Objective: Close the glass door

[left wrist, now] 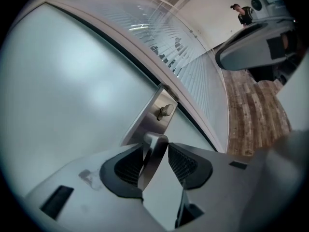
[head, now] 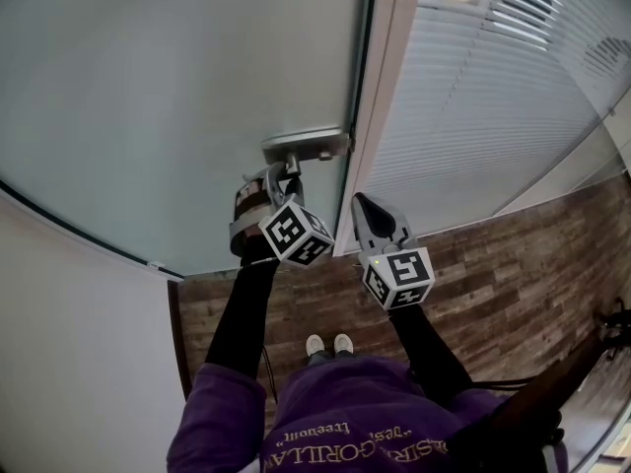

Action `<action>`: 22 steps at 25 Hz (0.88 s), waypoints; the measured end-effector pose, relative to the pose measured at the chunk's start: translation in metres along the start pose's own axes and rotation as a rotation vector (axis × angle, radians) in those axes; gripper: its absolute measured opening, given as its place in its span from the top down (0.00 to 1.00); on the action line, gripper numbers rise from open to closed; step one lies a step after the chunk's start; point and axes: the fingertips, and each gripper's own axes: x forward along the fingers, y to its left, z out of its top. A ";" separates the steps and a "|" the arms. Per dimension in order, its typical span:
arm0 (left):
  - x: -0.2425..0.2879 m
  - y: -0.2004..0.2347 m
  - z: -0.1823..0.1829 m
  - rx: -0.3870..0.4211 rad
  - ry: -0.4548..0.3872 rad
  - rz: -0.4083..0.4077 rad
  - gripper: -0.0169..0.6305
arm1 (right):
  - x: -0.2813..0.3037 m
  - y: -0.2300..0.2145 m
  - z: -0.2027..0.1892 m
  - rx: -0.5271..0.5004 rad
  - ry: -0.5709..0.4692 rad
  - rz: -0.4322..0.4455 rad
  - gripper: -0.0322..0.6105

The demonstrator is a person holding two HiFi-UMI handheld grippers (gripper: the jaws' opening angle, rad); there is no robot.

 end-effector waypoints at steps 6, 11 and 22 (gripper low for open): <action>-0.016 0.003 -0.001 0.016 -0.045 0.055 0.69 | -0.001 -0.004 0.004 0.001 -0.010 -0.016 0.96; -0.055 0.012 0.000 -0.198 -0.193 0.184 0.69 | 0.003 0.000 0.004 0.002 -0.013 -0.007 0.96; -0.092 0.014 -0.038 -1.000 -0.368 0.130 0.95 | 0.010 0.018 0.006 0.015 -0.021 0.005 0.96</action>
